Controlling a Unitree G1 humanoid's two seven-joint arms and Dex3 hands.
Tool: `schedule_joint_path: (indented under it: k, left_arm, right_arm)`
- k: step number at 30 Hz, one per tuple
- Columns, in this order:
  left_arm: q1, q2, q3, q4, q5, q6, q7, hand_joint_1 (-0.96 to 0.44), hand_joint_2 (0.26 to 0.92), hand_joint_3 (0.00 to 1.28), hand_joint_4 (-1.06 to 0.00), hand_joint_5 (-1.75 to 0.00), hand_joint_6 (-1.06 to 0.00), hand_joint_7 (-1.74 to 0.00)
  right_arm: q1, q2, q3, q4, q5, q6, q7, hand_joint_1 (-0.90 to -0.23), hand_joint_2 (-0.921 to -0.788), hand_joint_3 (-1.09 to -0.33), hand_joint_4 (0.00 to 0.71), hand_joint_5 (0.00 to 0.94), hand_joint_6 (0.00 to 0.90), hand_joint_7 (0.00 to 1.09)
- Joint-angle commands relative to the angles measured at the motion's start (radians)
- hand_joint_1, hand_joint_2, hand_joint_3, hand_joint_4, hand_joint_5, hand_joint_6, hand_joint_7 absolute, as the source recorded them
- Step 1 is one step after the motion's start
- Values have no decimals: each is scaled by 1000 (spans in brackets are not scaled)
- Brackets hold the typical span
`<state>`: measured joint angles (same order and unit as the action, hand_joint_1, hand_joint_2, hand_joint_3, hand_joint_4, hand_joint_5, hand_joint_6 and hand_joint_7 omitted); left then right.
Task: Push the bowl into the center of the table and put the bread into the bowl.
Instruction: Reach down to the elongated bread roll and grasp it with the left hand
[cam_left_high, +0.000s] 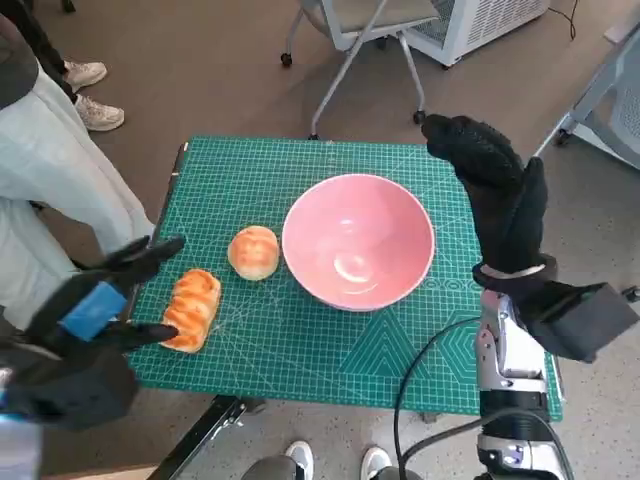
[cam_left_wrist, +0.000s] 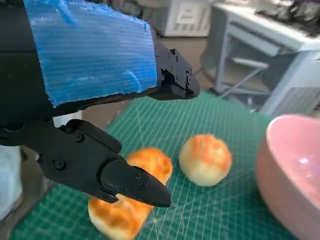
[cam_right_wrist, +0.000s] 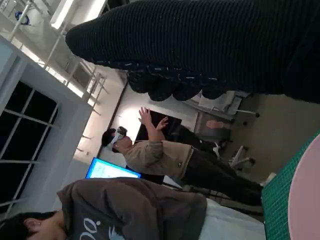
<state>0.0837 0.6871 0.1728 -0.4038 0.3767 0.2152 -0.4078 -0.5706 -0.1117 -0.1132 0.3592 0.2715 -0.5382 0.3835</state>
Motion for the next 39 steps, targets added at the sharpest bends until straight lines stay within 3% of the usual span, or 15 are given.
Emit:
schedule_joint_path:
  k: [1, 10, 23, 33, 35, 37, 39]
  left_arm:
    - [-13, -48, -65, 25, 61, 68, 36, -427, 909, 11, -264, -9, -368, -4]
    - [-52, -102, -169, 60, 161, 211, 47, -418, 920, 11, -269, -5, -360, 0]
    - [-92, -172, -249, 136, 248, 282, 136, -402, 921, 18, -353, -34, -392, -15]
    - [-118, -212, -300, 215, 332, 316, 233, -270, 909, 2, -598, -105, -516, -57]
    - [-115, -213, -294, 224, 330, 300, 253, -194, 903, 1, -685, -161, -562, -73]
    - [-110, -212, -287, 232, 323, 276, 273, 85, 911, 54, -667, -715, -637, -90]
    - [-105, -208, -281, 240, 316, 249, 292, 224, 916, 66, -670, -972, -707, -121]
  right_arm:
    - [8, -4, -4, 18, 1, 12, 7, -695, -921, -773, 202, 1, 59, 566]
    - [10, -1, 0, 9, 0, 21, 5, -695, -921, -774, 201, 0, 57, 569]
    - [13, -2, 2, 14, -2, 17, 11, -700, -921, -773, 202, 1, 55, 574]
    - [16, -6, -2, 11, 3, 21, 16, -698, -921, -784, 202, 1, 56, 579]
    - [17, -6, -2, 10, 3, 21, 16, -698, -921, -784, 202, 1, 56, 579]
    - [17, -5, -3, 11, 3, 22, 16, -699, -921, -785, 202, 1, 56, 580]
    - [17, -5, -3, 10, 3, 22, 14, -699, -921, -784, 202, 1, 55, 580]
